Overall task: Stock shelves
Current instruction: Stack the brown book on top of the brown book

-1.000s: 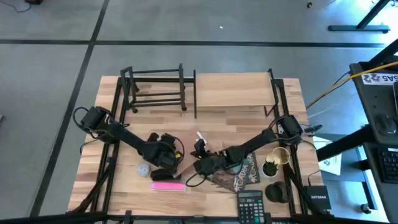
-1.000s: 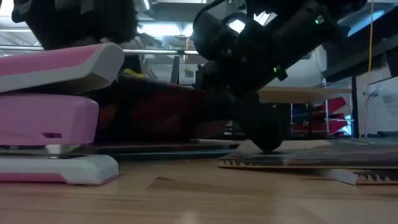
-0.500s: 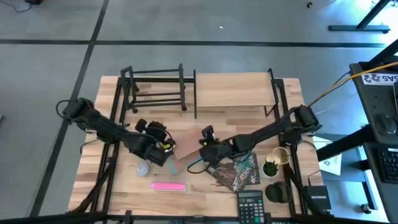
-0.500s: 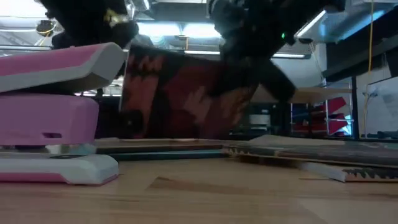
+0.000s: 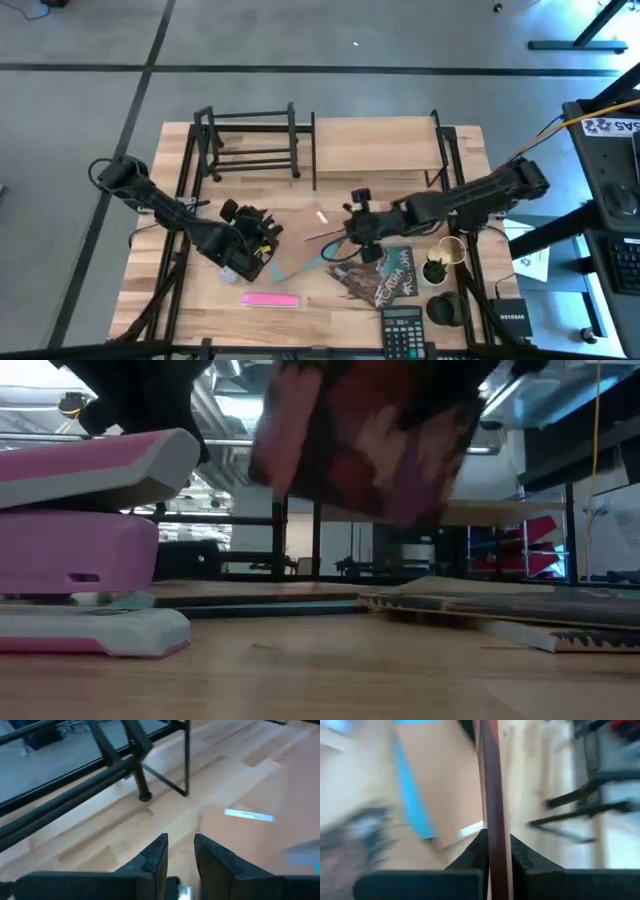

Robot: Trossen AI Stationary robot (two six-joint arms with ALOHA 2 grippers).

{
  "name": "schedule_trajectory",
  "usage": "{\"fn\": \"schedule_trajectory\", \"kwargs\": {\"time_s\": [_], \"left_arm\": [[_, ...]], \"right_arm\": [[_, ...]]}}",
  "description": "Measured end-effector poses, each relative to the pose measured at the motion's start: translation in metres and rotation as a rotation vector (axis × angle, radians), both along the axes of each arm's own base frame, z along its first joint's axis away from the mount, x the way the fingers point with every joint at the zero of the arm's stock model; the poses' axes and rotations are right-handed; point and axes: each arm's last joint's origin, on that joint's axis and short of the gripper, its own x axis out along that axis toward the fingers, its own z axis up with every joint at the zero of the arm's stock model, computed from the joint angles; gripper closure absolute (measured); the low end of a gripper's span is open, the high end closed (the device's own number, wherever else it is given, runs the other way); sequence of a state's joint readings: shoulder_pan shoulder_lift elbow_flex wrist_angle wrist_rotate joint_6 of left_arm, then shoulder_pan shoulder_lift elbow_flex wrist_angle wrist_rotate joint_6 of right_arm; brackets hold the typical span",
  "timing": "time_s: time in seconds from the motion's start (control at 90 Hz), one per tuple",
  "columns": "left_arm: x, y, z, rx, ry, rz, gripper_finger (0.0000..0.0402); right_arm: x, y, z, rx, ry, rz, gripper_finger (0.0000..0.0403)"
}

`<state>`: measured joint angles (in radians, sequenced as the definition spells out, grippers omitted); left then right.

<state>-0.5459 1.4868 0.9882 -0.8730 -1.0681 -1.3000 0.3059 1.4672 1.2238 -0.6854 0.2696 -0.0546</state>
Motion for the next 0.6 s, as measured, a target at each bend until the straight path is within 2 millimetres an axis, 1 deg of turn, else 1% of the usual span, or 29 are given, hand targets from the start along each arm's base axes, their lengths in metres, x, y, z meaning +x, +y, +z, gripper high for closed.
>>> {"fn": "schedule_trajectory", "kwargs": {"time_s": [0.111, 0.178, 0.233, 0.4, 0.489, 0.6], "left_arm": [[0.0, -0.004, 0.001, 0.011, -0.033, -0.011, 0.0324], [0.0, -0.007, 0.002, 0.02, -0.053, -0.015, 0.0324], [0.0, -0.008, 0.002, 0.025, -0.065, -0.022, 0.0324], [0.001, -0.015, 0.002, 0.034, -0.086, -0.049, 0.0324], [0.003, -0.019, -0.003, 0.041, -0.081, -0.061, 0.0324], [0.008, -0.024, -0.011, 0.045, -0.075, -0.066, 0.0324]], "right_arm": [[-0.016, 0.001, 0.01, 0.28, 0.051, -0.058, 0.0395], [-0.024, 0.001, 0.007, 0.419, 0.109, -0.104, 0.0395], [-0.03, 0.001, 0.002, 0.502, 0.143, -0.158, 0.0395], [-0.042, -0.002, -0.025, 0.683, 0.128, -0.363, 0.0395], [-0.045, -0.003, -0.041, 0.787, 0.083, -0.442, 0.0395], [-0.053, -0.005, -0.063, 0.879, 0.093, -0.52, 0.0395]]}}
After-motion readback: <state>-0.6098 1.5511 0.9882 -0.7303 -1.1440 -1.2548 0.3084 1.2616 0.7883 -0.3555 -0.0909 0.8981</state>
